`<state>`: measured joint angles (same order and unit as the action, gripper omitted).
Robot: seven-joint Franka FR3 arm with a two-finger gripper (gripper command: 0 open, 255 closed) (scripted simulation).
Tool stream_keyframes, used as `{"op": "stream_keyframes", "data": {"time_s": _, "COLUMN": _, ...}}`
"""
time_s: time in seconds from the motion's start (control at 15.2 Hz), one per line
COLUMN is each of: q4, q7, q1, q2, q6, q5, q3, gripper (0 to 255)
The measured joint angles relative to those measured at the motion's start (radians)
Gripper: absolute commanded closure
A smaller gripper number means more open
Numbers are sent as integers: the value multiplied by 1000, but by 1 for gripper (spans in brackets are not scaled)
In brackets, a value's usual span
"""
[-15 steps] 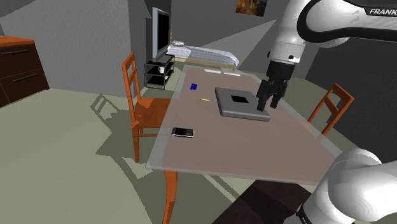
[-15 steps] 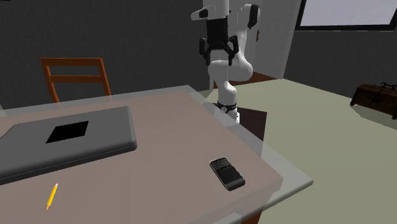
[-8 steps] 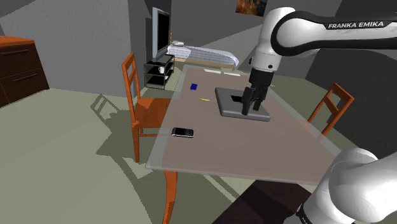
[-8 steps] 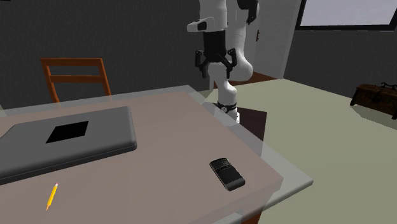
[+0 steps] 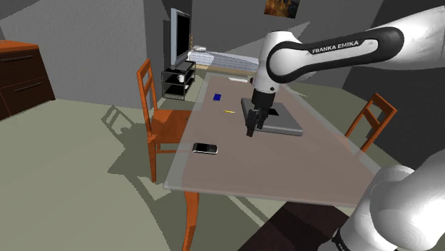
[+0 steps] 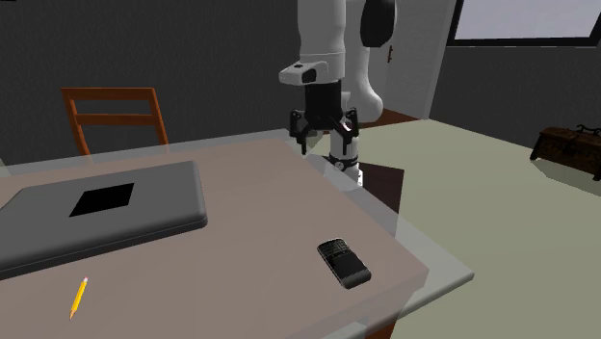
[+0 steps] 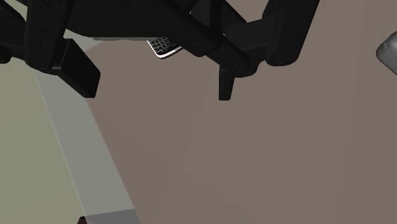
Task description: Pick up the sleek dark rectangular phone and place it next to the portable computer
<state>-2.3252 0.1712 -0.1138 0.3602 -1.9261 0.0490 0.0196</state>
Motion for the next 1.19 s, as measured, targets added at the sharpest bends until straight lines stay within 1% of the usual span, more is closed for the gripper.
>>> {"op": "stream_keyframes", "data": {"time_s": 0.33, "q4": 95, "q7": 89, "q1": -27, "q2": -196, "q6": -116, "q5": -7, "q3": -9, "gripper": 0}}
{"op": "stream_keyframes", "data": {"time_s": 0.53, "q4": 130, "q7": 140, "q1": -39, "q2": -285, "q6": -180, "q5": -14, "q3": -17, "gripper": 0}}
{"op": "stream_keyframes", "data": {"time_s": 0.86, "q4": 252, "q7": 203, "q1": -65, "q2": -469, "q6": -256, "q5": -30, "q3": -42, "gripper": 0}}
{"op": "stream_keyframes", "data": {"time_s": 0.92, "q4": 271, "q7": 211, "q1": -67, "q2": -491, "q6": -261, "q5": -33, "q3": -44, "gripper": 0}}
{"op": "stream_keyframes", "data": {"time_s": 1.19, "q4": 265, "q7": 217, "q1": -71, "q2": -525, "q6": -304, "q5": -36, "q3": -48, "gripper": 0}}
